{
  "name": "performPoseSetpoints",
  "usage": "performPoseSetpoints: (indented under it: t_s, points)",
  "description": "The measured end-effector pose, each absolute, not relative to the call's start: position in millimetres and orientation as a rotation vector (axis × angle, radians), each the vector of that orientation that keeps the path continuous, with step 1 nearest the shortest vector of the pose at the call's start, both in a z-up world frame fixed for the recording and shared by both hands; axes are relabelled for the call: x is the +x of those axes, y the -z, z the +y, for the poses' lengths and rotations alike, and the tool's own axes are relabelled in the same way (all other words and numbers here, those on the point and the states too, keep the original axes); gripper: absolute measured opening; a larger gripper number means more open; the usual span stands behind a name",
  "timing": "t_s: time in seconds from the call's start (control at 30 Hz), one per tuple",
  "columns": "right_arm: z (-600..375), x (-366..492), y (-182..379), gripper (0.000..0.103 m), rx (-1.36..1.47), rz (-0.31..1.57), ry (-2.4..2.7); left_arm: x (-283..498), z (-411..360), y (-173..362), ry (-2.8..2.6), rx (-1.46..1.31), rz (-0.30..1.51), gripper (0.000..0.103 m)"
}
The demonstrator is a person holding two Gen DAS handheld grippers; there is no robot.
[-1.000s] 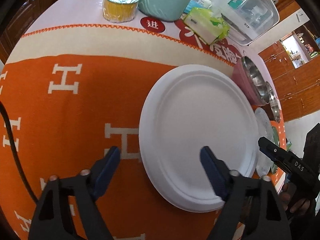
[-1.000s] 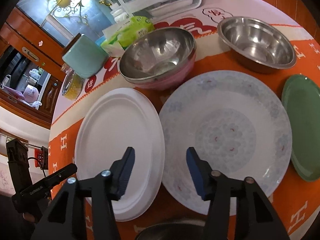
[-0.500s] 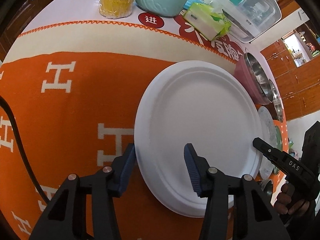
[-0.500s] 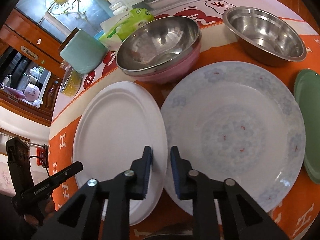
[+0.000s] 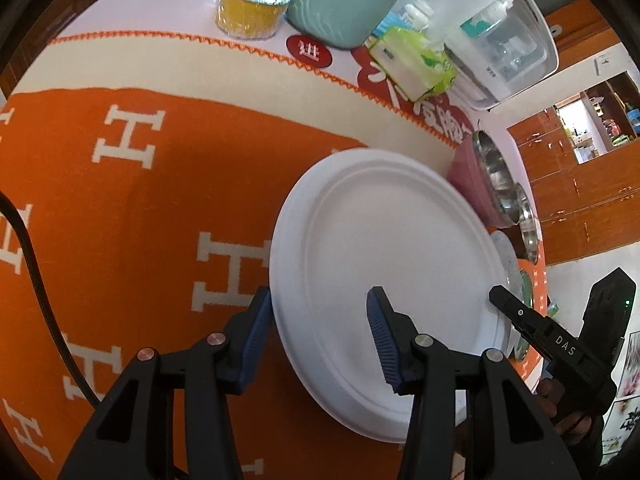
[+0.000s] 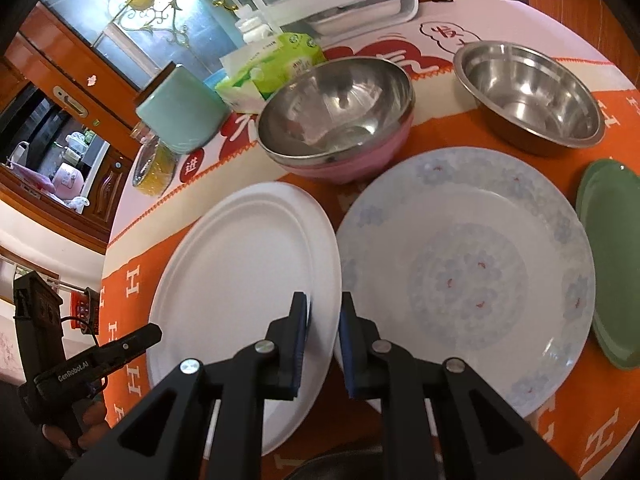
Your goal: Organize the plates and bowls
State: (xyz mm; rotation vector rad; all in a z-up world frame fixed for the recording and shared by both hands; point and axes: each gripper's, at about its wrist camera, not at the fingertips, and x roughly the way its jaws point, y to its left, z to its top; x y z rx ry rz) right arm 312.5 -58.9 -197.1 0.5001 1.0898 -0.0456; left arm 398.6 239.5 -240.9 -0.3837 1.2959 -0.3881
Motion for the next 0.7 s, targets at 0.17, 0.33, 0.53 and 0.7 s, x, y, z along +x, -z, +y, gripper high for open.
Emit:
performPoseSetpoints:
  t_s: [0.17,0.33,0.53,0.7]
  points:
    - [-50.4,305.8,181.4,0.016,0.478,1.058,0.026,388.8,249.0,222.5,0.386,-0.405,1.250,0.046]
    - [-40.5,295.1,161.5,0.016,0.443,1.017,0.005,373.7,260.7,198.3,0.384,-0.420,1.194,0.046]
    - [-31.5,277.6,135.8,0.016,0.411,0.960,-0.022,351.4,272.8,169.5,0.387,-0.435,1.124,0.046]
    - [-27.7,258.7,117.1,0.017,0.399,0.910,-0.036,325.3,280.7,141.9,0.401,-0.427,1.054,0.046]
